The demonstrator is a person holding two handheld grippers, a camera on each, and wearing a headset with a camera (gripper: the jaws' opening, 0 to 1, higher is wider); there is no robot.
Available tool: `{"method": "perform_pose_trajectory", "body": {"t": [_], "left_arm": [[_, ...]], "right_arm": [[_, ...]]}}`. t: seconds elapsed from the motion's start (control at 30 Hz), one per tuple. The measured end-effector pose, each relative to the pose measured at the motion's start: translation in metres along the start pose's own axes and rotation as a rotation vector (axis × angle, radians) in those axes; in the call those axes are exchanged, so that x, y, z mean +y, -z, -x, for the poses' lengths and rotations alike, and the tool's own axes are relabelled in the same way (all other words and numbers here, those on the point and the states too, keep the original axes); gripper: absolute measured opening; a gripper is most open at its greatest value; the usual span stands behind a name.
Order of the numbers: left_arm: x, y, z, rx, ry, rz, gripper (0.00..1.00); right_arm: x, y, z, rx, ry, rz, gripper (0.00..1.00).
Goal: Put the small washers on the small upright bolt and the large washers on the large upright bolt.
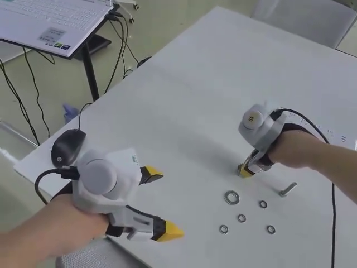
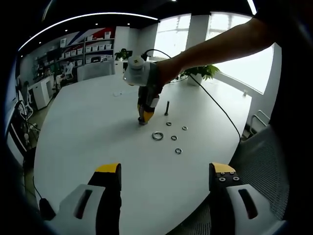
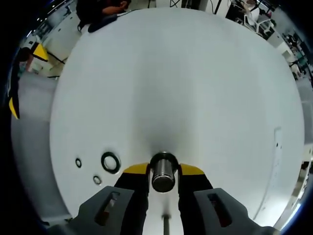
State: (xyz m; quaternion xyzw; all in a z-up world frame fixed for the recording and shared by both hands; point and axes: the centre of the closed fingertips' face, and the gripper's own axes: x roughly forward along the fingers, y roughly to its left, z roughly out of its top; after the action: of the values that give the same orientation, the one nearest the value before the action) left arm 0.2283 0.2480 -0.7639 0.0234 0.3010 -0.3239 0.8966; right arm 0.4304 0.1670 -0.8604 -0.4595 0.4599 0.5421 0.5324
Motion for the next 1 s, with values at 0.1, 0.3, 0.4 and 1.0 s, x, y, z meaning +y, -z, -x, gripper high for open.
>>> {"method": "perform_pose_trajectory", "body": {"t": [0.1,0.3,0.4,1.0], "left_arm": [[-0.0008,0.0005,-0.0015,0.0,0.002,0.002,0.72],[-0.0025,0.003,-0.0032,0.007,0.01,-0.001,0.71],[-0.0019,0.0035,-0.0024,0.011,0.01,-0.003,0.7],[-0.0017,0.0022,0.0032,0.004,0.006,0.003,0.68]], "right_arm": [[0.0002,-0.001,-0.0003,0.003,0.002,-0.002,0.22],[0.0017,-0.0021,0.0005,0.009,0.013,0.01,0.22],[0.0015,-0.0027,0.0008,0.01,0.014,0.006,0.22],[0.004,-0.0099,0.0076,-0.046,-0.001,0.018,0.41]]}}
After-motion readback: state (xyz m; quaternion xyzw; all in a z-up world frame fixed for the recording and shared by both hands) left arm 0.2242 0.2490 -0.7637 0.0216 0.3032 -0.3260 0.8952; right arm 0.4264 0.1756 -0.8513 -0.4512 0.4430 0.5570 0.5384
